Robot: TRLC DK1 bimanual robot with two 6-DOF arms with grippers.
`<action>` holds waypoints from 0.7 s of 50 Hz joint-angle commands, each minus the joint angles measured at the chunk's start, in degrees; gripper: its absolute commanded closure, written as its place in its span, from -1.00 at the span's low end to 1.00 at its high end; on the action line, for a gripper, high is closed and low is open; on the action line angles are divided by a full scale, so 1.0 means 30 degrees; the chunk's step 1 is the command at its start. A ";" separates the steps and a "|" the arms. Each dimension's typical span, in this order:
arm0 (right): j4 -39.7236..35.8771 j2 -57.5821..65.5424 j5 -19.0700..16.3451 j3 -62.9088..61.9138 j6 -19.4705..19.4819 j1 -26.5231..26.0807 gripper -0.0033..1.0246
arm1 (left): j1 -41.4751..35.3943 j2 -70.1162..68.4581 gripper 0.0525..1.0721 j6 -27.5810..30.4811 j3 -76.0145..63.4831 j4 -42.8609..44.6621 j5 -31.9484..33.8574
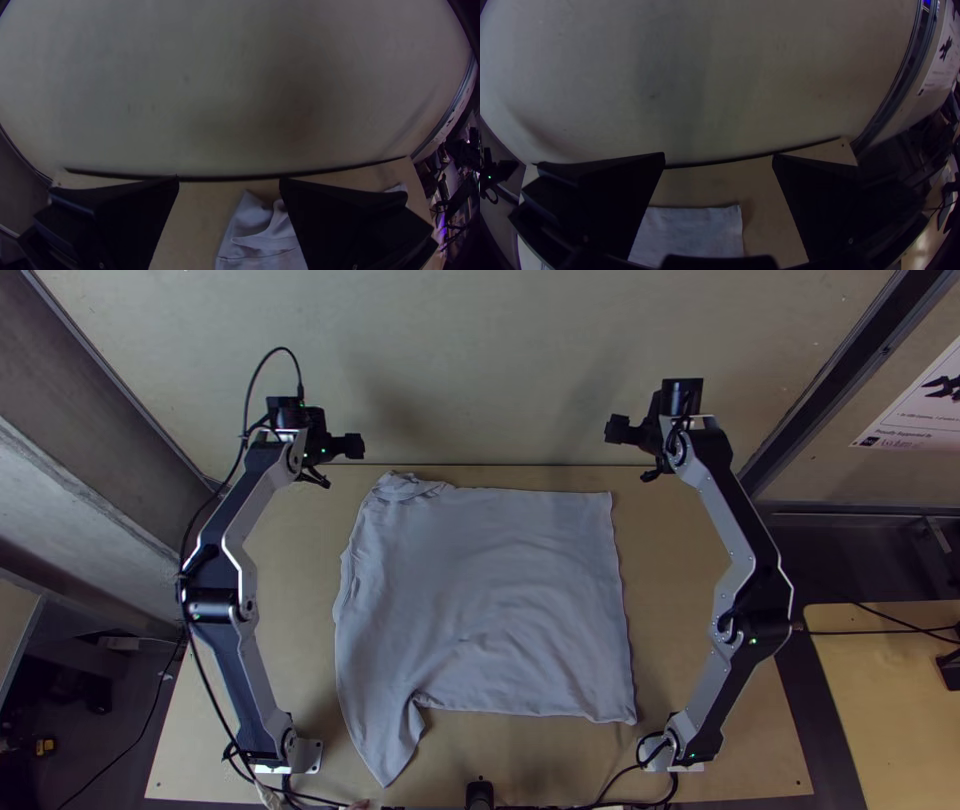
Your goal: Fold the t-shirt
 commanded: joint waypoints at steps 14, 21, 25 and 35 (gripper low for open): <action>-0.2049 0.2175 -0.0229 0.2864 0.1030 0.0223 -0.92 | -0.0137 0.4382 -0.56 -0.0486 0.4637 -0.2935 0.0905; -0.2576 0.2439 -0.0229 0.2864 0.1030 0.0223 -0.92 | -0.0430 0.5231 -0.29 -0.0310 0.4930 -0.3198 0.0905; -0.2781 0.2556 -0.0229 0.2776 0.1030 0.0194 -0.92 | -0.0605 0.5495 -0.29 -0.0310 0.4959 -0.3257 0.0934; -0.2986 0.2761 -0.0229 0.2630 0.1030 0.0018 -0.92 | -0.1045 0.6081 -0.29 -0.0339 0.4959 -0.3491 0.0758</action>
